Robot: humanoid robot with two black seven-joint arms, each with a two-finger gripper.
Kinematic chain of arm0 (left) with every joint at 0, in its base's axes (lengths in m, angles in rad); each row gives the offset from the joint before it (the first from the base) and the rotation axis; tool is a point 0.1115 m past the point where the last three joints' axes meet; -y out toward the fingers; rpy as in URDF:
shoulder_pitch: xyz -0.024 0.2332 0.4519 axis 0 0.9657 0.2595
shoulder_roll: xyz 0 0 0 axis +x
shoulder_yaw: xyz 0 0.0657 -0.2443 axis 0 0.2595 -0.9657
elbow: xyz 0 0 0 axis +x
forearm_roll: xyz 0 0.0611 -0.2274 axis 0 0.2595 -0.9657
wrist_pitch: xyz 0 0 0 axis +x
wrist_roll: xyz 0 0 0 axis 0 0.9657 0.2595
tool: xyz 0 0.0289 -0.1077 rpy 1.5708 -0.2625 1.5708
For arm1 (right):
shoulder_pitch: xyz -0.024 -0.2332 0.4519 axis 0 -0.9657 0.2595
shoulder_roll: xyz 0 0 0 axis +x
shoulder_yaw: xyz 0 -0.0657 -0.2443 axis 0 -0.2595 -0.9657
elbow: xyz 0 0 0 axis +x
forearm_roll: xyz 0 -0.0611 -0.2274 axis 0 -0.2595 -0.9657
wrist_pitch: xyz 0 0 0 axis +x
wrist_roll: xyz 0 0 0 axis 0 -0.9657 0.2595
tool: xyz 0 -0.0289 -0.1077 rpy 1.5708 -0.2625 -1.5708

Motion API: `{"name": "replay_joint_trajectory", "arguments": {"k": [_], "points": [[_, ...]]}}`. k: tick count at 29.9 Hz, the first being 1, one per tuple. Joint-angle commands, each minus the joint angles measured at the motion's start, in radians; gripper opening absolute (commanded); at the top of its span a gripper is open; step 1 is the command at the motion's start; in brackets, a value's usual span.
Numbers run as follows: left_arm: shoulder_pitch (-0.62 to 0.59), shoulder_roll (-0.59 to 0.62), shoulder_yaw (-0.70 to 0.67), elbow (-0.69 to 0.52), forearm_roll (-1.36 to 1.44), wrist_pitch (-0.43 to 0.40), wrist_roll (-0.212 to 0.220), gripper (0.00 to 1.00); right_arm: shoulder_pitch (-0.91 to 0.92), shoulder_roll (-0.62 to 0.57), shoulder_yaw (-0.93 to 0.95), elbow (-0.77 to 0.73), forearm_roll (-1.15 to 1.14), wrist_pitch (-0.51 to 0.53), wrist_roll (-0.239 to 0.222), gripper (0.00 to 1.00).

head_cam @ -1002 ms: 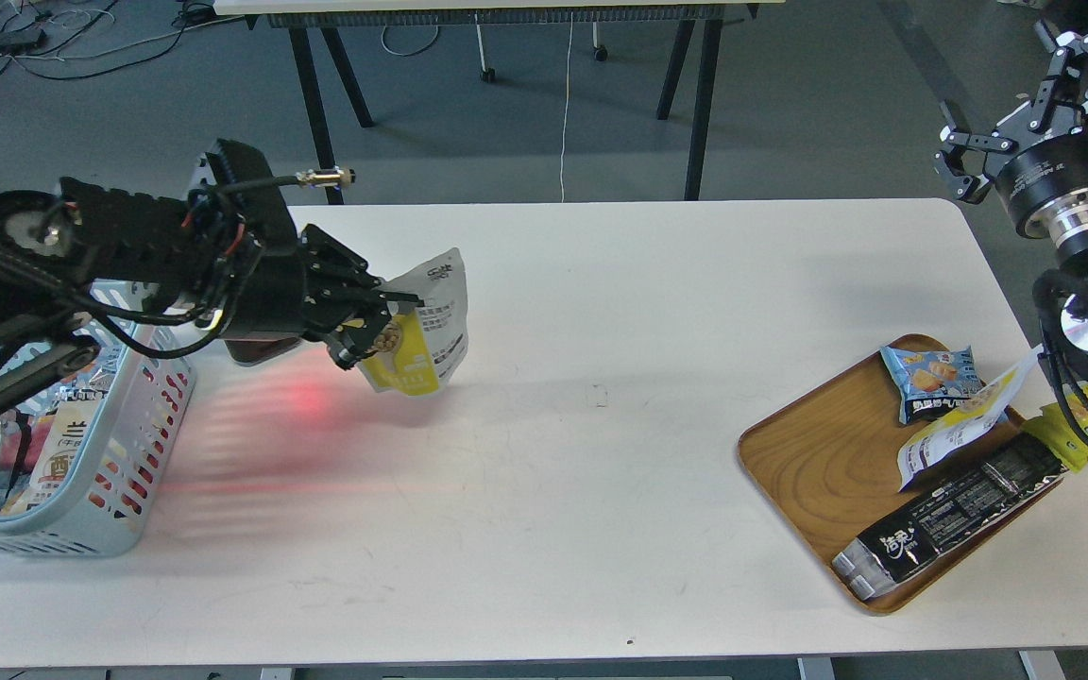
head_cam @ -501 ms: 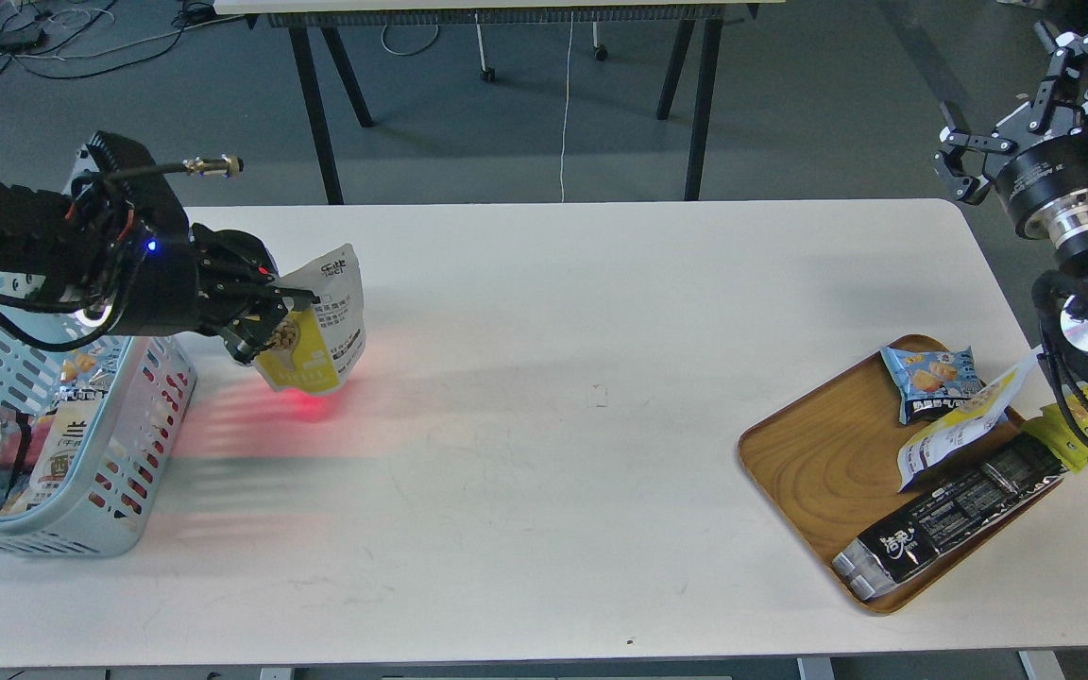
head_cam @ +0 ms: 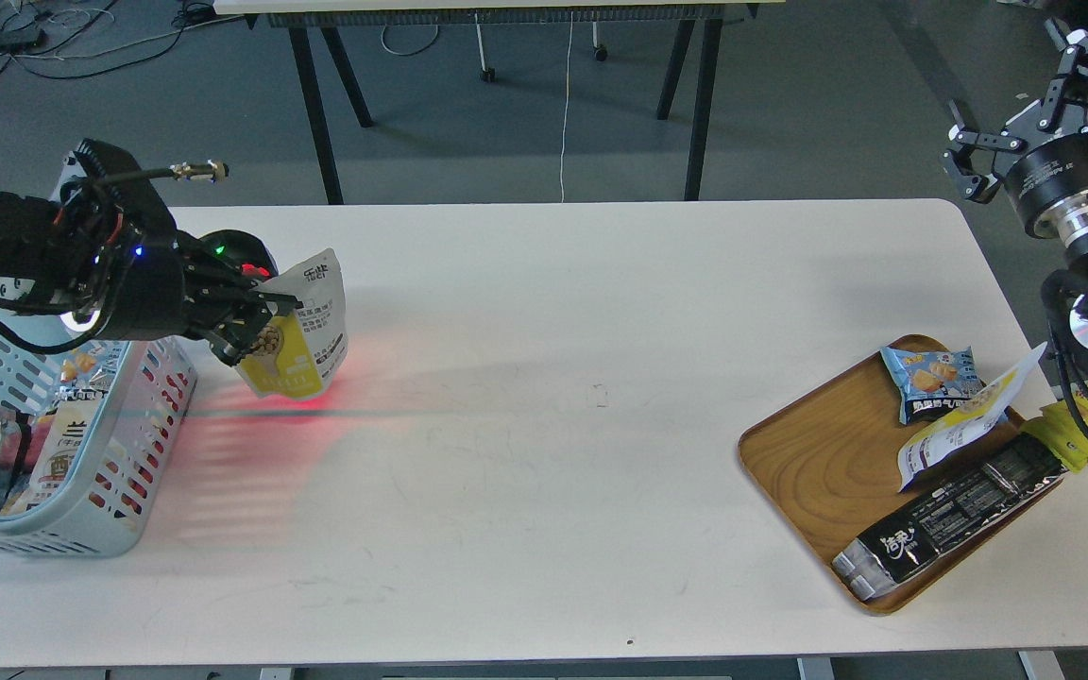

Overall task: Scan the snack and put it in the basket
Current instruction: 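Lift the bag with the left gripper and hold it over the scanner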

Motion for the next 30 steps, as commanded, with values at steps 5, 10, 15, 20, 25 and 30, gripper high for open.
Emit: {"name": "replay_joint_trajectory", "arguments": {"k": [5, 10, 15, 20, 25, 30], "points": [[-0.006, 0.000, -0.012, -0.007, -0.002, 0.000, -0.002, 0.00, 0.000, 0.000, 0.000, 0.000, 0.000, 0.000, 0.000, 0.99], [-0.009, 0.000, -0.012, -0.015, -0.002, 0.000, 0.000, 0.00, 0.000, 0.000, 0.000, 0.000, 0.000, 0.000, 0.000, 0.99], [-0.010, 0.000, -0.012, -0.015, -0.001, 0.000, 0.000, 0.00, 0.000, 0.000, 0.000, 0.000, 0.000, 0.000, 0.000, 0.99], [-0.010, 0.000, -0.012, -0.015, -0.001, 0.000, 0.000, 0.00, 0.000, 0.003, 0.000, 0.000, 0.000, -0.002, 0.000, 0.99], [-0.003, -0.011, -0.001, -0.013, -0.001, 0.000, 0.012, 0.00, 0.001, 0.012, 0.003, 0.002, 0.000, -0.003, 0.000, 0.99], [0.006, -0.020, 0.004, -0.013, -0.001, 0.000, 0.025, 0.00, 0.001, 0.013, 0.003, 0.002, 0.000, -0.003, 0.000, 0.99]]}}
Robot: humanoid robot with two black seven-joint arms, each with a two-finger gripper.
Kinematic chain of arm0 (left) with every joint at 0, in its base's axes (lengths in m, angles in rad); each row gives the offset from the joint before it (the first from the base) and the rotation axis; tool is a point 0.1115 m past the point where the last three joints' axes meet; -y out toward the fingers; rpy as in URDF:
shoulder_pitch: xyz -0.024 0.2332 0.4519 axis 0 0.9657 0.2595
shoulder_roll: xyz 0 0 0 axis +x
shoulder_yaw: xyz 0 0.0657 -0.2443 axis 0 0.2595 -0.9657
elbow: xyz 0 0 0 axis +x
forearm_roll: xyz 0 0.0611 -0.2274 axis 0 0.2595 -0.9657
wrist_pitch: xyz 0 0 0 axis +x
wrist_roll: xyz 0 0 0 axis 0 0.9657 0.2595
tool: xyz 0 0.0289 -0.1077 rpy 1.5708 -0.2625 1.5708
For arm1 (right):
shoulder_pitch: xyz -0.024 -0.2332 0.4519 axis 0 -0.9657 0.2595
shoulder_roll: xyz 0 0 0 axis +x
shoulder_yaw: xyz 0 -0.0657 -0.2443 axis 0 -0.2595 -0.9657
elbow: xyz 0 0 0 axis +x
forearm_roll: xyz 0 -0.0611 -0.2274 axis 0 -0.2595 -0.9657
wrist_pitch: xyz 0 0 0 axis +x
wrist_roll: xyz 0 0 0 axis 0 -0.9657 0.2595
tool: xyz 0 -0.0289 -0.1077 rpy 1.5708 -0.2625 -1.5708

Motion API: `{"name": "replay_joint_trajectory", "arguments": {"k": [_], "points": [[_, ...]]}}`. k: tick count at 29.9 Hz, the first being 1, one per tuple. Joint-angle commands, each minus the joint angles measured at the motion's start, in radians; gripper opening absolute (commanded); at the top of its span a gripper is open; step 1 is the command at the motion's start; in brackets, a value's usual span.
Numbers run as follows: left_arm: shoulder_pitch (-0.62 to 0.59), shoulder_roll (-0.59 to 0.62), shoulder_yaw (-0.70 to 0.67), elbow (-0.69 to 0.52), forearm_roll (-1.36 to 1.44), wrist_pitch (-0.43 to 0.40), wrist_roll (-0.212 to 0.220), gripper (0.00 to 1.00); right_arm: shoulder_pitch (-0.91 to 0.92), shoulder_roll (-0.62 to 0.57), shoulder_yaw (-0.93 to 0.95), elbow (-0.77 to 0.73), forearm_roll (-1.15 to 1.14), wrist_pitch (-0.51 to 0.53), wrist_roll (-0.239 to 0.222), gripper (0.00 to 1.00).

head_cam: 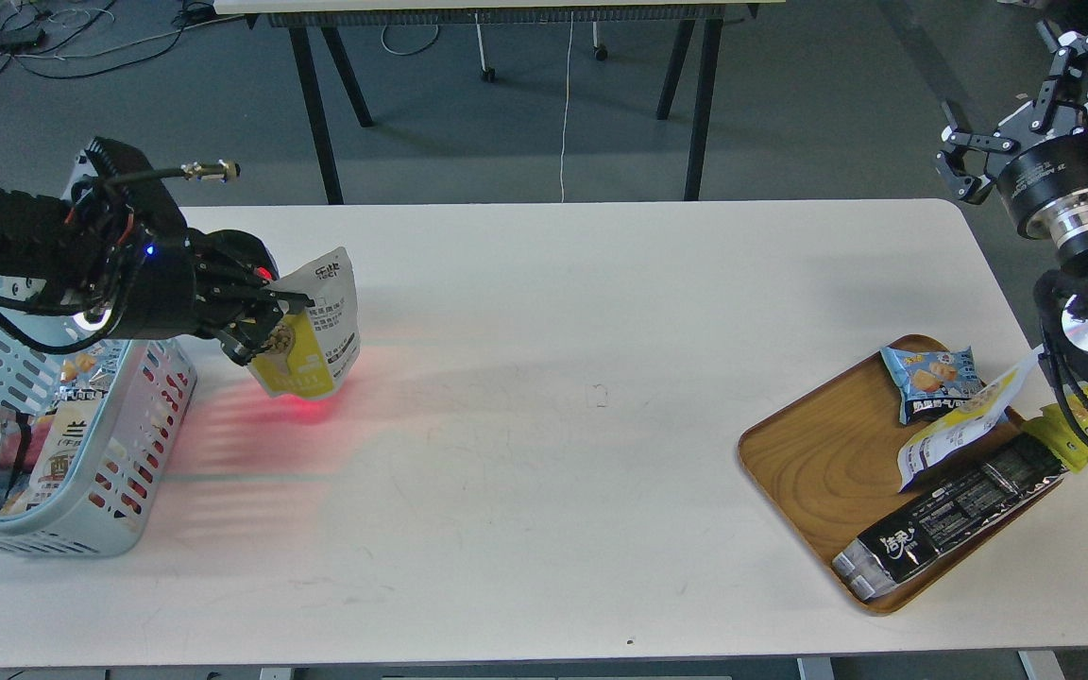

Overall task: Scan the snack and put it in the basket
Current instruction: 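Lift the bag with the left gripper and hold it over the scanner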

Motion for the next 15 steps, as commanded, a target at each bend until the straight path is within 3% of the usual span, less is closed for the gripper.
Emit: {"name": "replay_joint_trajectory", "arguments": {"k": [1, 15], "points": [[0.006, -0.004, 0.002, 0.000, 0.000, 0.000, 0.010, 0.00, 0.001, 0.001, 0.000, 0.000, 0.000, 0.000, 0.000, 0.99], [-0.002, -0.013, -0.014, 0.009, 0.000, 0.000, 0.020, 0.00, 0.002, 0.002, 0.002, 0.000, 0.000, 0.000, 0.000, 0.99]]}}
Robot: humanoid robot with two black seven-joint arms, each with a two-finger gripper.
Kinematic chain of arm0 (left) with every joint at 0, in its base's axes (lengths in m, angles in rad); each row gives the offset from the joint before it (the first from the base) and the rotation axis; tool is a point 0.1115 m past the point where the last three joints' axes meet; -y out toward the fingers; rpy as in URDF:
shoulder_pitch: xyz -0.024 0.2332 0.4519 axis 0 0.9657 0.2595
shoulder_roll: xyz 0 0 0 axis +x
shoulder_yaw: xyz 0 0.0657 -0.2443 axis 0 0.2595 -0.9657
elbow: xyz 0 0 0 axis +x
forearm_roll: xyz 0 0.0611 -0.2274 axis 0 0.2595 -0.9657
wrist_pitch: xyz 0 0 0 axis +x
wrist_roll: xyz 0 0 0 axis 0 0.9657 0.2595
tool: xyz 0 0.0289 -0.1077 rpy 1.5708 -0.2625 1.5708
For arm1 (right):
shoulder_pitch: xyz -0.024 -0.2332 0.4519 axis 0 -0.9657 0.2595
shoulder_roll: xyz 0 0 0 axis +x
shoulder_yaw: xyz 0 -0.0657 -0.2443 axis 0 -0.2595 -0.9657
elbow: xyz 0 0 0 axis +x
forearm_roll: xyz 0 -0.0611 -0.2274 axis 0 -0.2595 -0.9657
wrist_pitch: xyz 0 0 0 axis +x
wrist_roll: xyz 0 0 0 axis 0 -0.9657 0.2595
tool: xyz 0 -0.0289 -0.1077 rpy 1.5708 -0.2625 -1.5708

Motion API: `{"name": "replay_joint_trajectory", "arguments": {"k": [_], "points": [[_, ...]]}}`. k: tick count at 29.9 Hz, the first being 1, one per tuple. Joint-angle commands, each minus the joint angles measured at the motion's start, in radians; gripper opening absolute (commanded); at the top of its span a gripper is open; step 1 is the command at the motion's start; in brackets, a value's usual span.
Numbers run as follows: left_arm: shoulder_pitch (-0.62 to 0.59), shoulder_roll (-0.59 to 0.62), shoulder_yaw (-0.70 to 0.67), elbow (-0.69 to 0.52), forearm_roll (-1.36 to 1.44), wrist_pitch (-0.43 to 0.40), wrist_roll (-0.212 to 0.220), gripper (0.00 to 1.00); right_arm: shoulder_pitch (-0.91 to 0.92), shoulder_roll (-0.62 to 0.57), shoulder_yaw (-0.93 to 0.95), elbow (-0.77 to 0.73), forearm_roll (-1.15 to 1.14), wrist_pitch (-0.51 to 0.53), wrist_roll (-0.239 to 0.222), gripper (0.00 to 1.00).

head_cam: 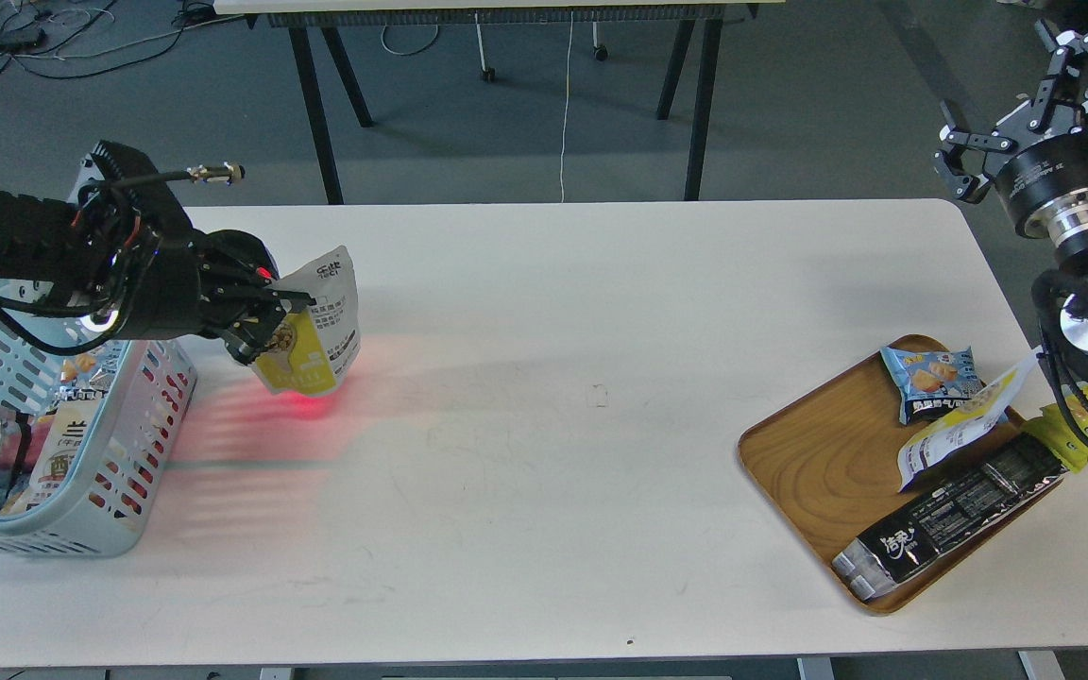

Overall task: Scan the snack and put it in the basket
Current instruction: 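Lift the bag with the left gripper and hold it over the scanner, then move the bag over the blue basket and release it inside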

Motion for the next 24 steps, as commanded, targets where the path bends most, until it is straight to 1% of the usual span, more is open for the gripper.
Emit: {"name": "replay_joint_trajectory", "arguments": {"k": [1, 7, 9, 11, 13, 17, 22, 24], "points": [[-0.009, -0.006, -0.002, 0.008, 0.000, 0.000, -0.001, 0.00, 0.000, 0.001, 0.000, 0.000, 0.000, 0.000, 0.000, 0.99], [-0.012, 0.003, -0.002, -0.011, -0.002, 0.000, -0.004, 0.00, 0.006, 0.000, 0.000, 0.000, 0.000, 0.000, 0.000, 0.99], [-0.014, 0.015, -0.010, -0.037, -0.006, 0.000, -0.011, 0.00, 0.011, 0.000, 0.000, -0.002, 0.000, 0.000, 0.000, 0.99], [-0.010, 0.047, -0.052, -0.061, -0.032, 0.000, -0.024, 0.00, 0.012, 0.000, 0.000, -0.002, 0.000, 0.000, 0.000, 0.99], [-0.007, 0.089, -0.088, -0.087, -0.089, 0.000, -0.027, 0.00, 0.014, -0.002, 0.000, -0.002, 0.000, 0.000, 0.000, 0.99], [-0.010, 0.194, -0.114, -0.093, -0.182, 0.000, -0.045, 0.00, 0.020, -0.002, 0.000, -0.003, 0.000, 0.000, 0.000, 0.99], [-0.009, 0.351, -0.120, -0.072, -0.193, 0.000, -0.045, 0.00, 0.022, -0.002, 0.000, -0.002, 0.000, 0.000, 0.000, 0.99], [-0.006, 0.392, -0.116, -0.048, -0.215, 0.000, -0.045, 0.00, 0.022, -0.002, 0.000, -0.003, 0.000, 0.000, 0.000, 0.99]]}}
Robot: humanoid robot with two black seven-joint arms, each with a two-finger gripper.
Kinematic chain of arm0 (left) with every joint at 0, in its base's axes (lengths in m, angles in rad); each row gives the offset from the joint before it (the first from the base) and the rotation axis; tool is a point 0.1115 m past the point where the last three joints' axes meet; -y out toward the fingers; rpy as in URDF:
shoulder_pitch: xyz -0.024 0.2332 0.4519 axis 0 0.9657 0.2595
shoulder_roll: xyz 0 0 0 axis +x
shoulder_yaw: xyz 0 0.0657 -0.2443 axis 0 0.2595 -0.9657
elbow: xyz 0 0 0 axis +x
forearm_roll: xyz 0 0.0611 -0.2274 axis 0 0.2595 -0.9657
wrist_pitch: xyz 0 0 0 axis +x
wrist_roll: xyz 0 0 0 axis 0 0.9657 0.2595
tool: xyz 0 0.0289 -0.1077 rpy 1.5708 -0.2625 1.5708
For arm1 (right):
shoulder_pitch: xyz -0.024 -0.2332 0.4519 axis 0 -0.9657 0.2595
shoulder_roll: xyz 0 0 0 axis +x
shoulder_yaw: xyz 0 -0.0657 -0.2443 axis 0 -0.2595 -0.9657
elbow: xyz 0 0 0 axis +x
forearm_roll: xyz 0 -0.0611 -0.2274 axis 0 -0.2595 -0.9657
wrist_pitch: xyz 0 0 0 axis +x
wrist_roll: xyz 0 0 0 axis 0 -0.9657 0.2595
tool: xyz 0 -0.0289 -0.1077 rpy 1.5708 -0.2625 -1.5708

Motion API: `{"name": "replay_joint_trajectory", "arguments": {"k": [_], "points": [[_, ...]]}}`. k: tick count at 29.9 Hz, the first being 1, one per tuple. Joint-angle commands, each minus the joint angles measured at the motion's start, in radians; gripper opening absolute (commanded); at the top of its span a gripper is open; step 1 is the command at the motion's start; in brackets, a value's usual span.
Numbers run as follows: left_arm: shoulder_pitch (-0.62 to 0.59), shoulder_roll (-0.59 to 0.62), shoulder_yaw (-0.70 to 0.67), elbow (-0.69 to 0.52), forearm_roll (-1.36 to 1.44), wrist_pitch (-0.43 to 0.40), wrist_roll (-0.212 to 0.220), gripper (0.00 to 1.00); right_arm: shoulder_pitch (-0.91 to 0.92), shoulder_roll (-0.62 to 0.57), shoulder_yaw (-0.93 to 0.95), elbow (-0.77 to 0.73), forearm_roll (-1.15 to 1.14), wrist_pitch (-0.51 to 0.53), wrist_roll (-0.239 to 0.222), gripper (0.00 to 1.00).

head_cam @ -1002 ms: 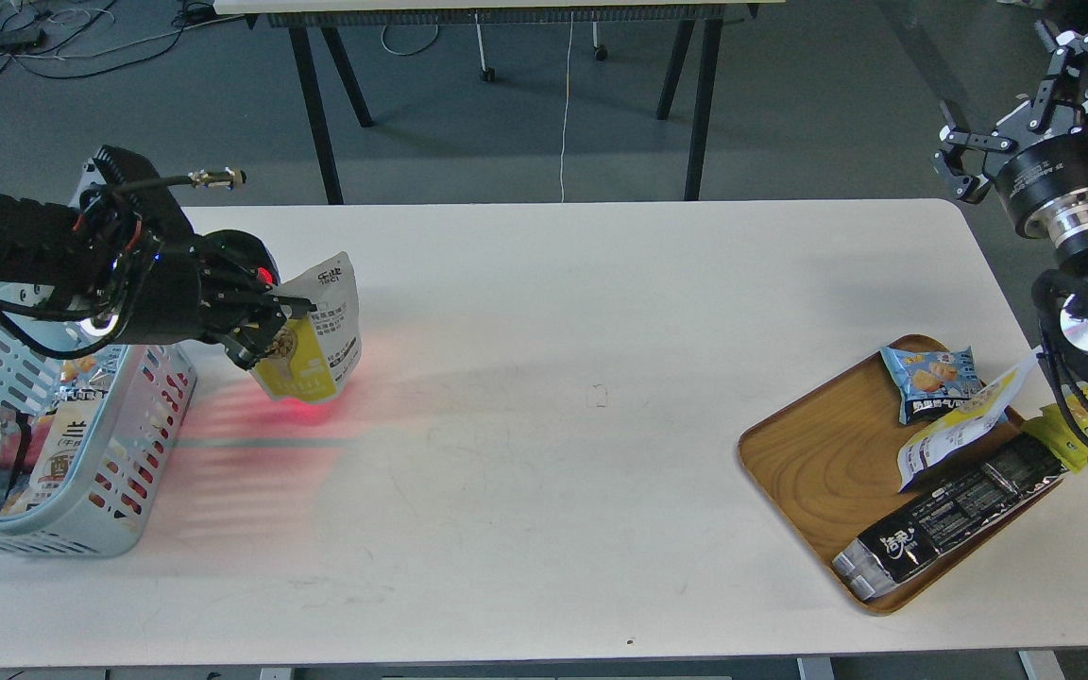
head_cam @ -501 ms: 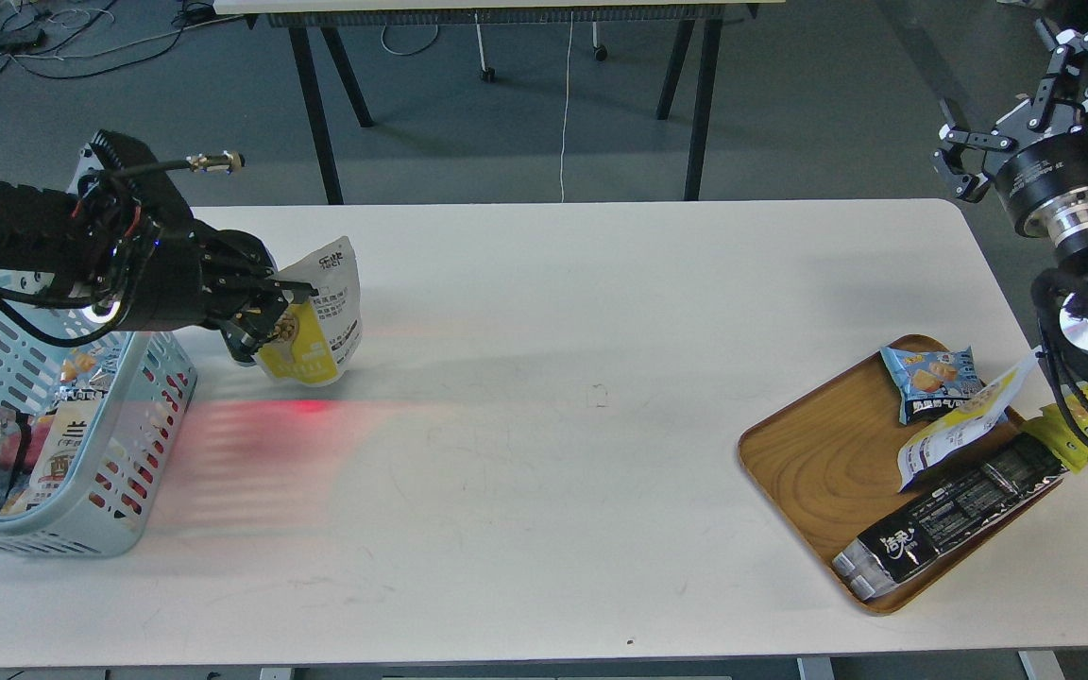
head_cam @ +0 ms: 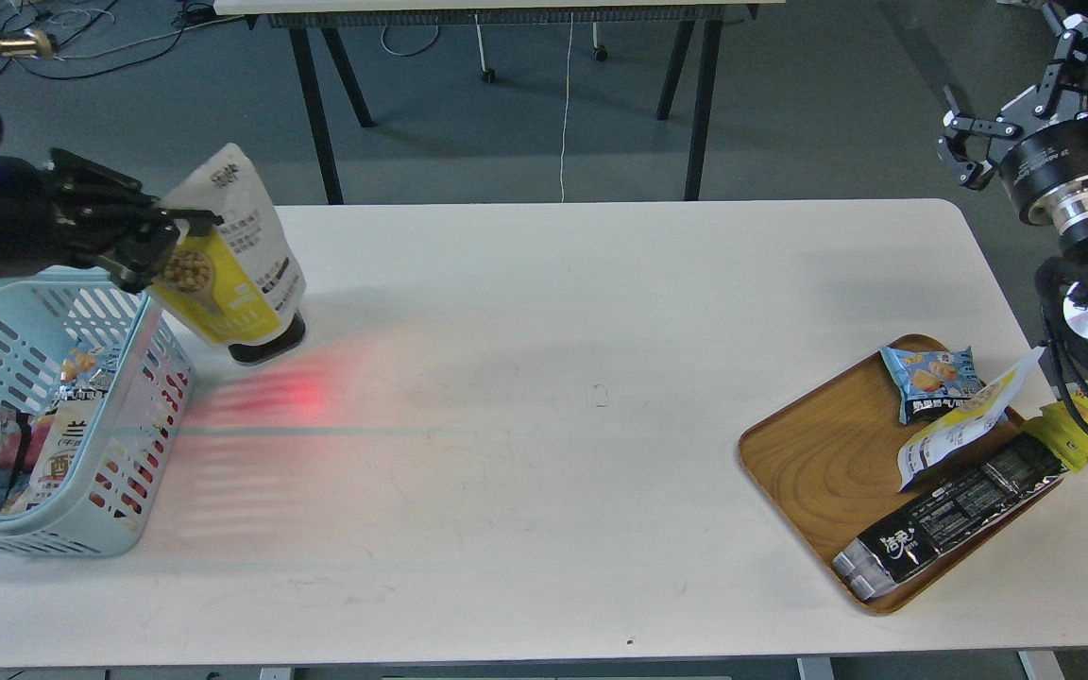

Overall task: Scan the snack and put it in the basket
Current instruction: 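Move the bag over the blue basket and release it inside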

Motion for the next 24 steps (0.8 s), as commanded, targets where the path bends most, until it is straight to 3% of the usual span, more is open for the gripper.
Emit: {"name": "replay_joint_trajectory", "arguments": {"k": [1, 9, 16, 18, 19, 20, 22, 24], "points": [[0.004, 0.078, 0.008, 0.041, -0.039, 0.000, 0.000, 0.00, 0.000, 0.000, 0.000, 0.000, 0.000, 0.000, 0.000, 0.99], [0.007, 0.124, 0.052, 0.198, -0.071, 0.000, 0.000, 0.00, 0.000, 0.003, -0.002, 0.000, 0.000, 0.000, 0.000, 0.99], [0.009, 0.134, 0.141, 0.213, -0.078, 0.008, 0.000, 0.03, 0.002, 0.002, -0.003, -0.002, 0.000, 0.002, 0.000, 0.99], [0.009, 0.134, 0.155, 0.207, -0.079, 0.033, 0.000, 0.12, 0.002, 0.003, -0.003, -0.002, 0.000, 0.002, 0.000, 0.99], [0.009, 0.131, 0.155, 0.207, -0.082, 0.044, 0.000, 0.22, 0.002, 0.002, -0.003, -0.002, 0.000, 0.002, 0.000, 0.99], [0.009, 0.126, 0.155, 0.207, -0.090, 0.051, 0.000, 0.36, 0.002, 0.002, -0.003, -0.002, 0.000, 0.002, 0.000, 0.99], [0.007, 0.118, 0.152, 0.209, -0.151, 0.076, 0.000, 0.76, 0.002, -0.001, -0.003, -0.002, 0.000, 0.002, 0.000, 0.99], [0.007, 0.115, 0.151, 0.215, -0.261, 0.088, 0.000, 0.85, 0.002, -0.003, -0.003, 0.000, 0.000, 0.002, 0.000, 0.99]]}}
